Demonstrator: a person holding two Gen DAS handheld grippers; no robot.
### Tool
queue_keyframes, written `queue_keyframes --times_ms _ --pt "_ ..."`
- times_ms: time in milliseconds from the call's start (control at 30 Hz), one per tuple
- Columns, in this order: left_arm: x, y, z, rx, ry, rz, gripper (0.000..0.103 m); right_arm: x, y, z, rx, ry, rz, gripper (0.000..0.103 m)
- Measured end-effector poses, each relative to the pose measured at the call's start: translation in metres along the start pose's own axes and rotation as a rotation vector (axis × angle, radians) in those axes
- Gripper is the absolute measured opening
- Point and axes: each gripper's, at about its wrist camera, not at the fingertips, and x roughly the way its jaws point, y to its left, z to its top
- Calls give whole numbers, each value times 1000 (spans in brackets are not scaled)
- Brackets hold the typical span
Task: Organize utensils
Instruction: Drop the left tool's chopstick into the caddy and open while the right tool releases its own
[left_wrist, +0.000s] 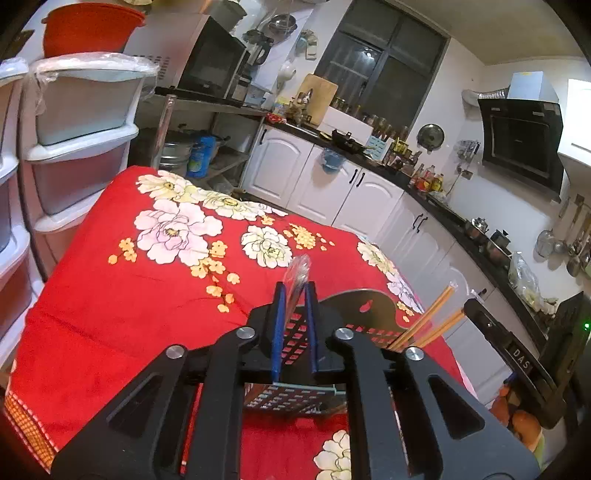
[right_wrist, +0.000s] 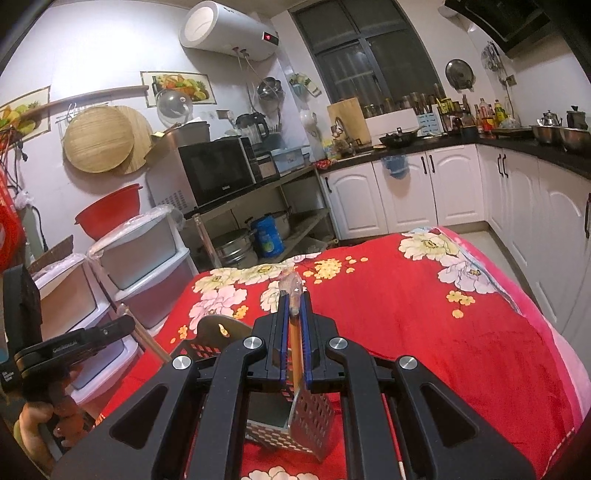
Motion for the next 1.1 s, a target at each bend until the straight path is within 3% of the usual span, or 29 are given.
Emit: queue_keyframes --times_ms 167,567,867,1100 --pt "-3 4 -4 -10 7 10 14 -3 2 -3 -3 17 0 8" --pt "-9 8 -13 -10 22 18 33 -9 2 -11 -5 55 2 25" --pt "-20 9 -24 -16 24 36 59 -18 5 -19 -19 73 3 45" --pt "-29 9 -33 -29 29 28 82 -26 4 -25 -27 85 7 52"
